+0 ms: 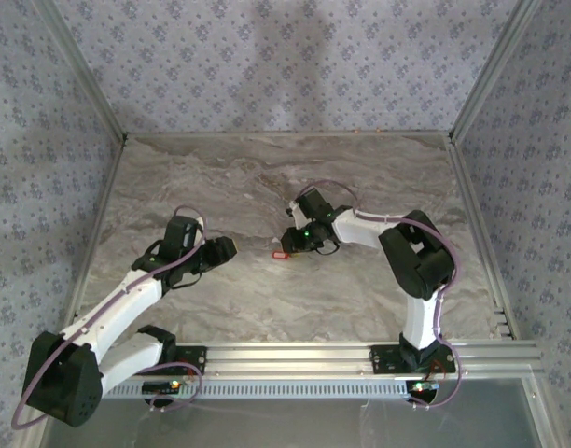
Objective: Remove the keys from the keyring
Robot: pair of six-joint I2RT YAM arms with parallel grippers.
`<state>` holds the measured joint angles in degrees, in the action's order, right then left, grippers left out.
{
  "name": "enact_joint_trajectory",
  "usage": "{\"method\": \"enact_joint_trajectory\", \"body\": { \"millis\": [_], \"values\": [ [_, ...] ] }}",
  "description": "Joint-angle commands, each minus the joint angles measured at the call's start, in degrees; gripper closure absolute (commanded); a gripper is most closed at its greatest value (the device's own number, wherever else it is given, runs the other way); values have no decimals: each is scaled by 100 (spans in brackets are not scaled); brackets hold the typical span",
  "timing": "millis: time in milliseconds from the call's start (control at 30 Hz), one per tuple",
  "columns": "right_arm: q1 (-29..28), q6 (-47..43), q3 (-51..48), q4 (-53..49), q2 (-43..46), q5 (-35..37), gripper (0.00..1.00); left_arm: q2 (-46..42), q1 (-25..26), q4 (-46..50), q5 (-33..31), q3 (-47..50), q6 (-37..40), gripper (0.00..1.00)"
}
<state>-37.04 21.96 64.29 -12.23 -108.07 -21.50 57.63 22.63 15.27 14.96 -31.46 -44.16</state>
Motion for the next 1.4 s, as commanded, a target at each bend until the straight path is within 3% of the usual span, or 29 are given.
{"method": "enact_joint_trajectory", "body": {
  "millis": [0,633,733,1000,1367],
  "values": [
    [-84,-143,84,-193,63,50,74,-120,39,-42,-64,70,-49,46],
    [-347,-537,-35,-537,256,849,66,-270,39,-43,-108,167,-101,45],
    [-388,-651,-8,-636,308,1047,60,-247,38,-59,-107,158,-105,45],
    [-489,-1021,37,-830,500,1556,55,-222,39,-96,-90,140,-127,45],
    [-583,-1591,39,-991,594,1455,53,-232,39,-81,-68,132,-135,45]
  ]
}}
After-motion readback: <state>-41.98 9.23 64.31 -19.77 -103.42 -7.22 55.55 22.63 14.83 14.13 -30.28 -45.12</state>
